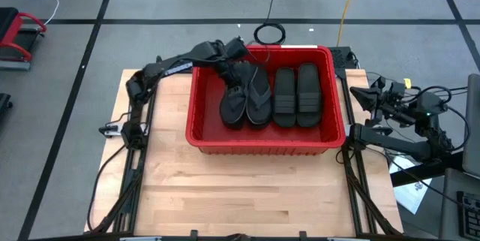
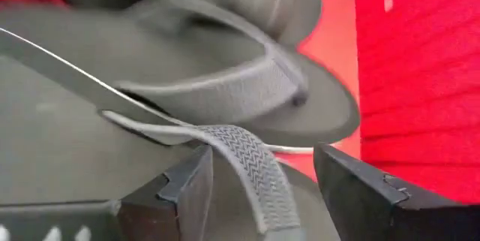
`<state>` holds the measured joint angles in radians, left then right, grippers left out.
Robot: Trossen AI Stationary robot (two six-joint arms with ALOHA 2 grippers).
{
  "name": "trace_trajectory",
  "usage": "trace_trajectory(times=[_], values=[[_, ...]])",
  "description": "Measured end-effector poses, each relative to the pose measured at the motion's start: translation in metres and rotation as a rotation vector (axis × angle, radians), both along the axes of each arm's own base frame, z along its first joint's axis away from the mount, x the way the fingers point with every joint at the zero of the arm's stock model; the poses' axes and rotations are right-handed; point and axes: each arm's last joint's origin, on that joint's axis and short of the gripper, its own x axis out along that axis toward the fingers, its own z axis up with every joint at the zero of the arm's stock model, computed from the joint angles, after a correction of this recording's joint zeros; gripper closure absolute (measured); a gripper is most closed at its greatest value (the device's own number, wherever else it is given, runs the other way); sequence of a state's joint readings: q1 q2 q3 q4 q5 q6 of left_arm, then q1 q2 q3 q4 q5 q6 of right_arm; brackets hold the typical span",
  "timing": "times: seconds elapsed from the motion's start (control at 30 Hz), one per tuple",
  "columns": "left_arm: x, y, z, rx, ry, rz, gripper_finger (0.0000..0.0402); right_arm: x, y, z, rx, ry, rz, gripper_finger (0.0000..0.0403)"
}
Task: Pick and place slides into bin
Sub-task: Put the black slipper into the red bin, then return to Home Position
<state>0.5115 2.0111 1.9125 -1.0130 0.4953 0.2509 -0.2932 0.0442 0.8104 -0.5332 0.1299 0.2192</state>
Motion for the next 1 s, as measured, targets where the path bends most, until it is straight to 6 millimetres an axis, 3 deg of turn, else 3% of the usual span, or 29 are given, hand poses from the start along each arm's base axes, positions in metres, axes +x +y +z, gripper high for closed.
trace_trajectory(times=[0.23,0.47,0.63,0.73,0.9,1.0], values=[[-0.016,-0.009,0.045,0.159,-0.098,0.048,0.0180,0.000,0.000,0.000,-0.002,0.004,0.000,0.0403],[-0.015,-0.001,0.020,0.064,0.036,0.107,0.0248,0.000,0.000,0.000,0.000,0.004,-0.001,0.0403],[-0.011,-0.012,0.028,0.160,-0.028,-0.032,0.0335,0.000,0.000,0.000,-0.059,0.030,-0.013,0.0403],[-0.021,-0.022,0.060,0.290,-0.171,-0.137,0.0389,-0.002,0.001,0.003,-0.112,0.033,-0.017,0.0403],[-0.060,-0.061,0.138,0.536,-0.493,-0.318,0.0396,-0.017,0.008,0.019,-0.180,-0.020,0.077,0.0403],[-0.084,-0.082,0.171,0.551,-0.633,-0.316,0.0399,-0.024,0.012,0.025,-0.193,-0.034,0.143,0.0403]])
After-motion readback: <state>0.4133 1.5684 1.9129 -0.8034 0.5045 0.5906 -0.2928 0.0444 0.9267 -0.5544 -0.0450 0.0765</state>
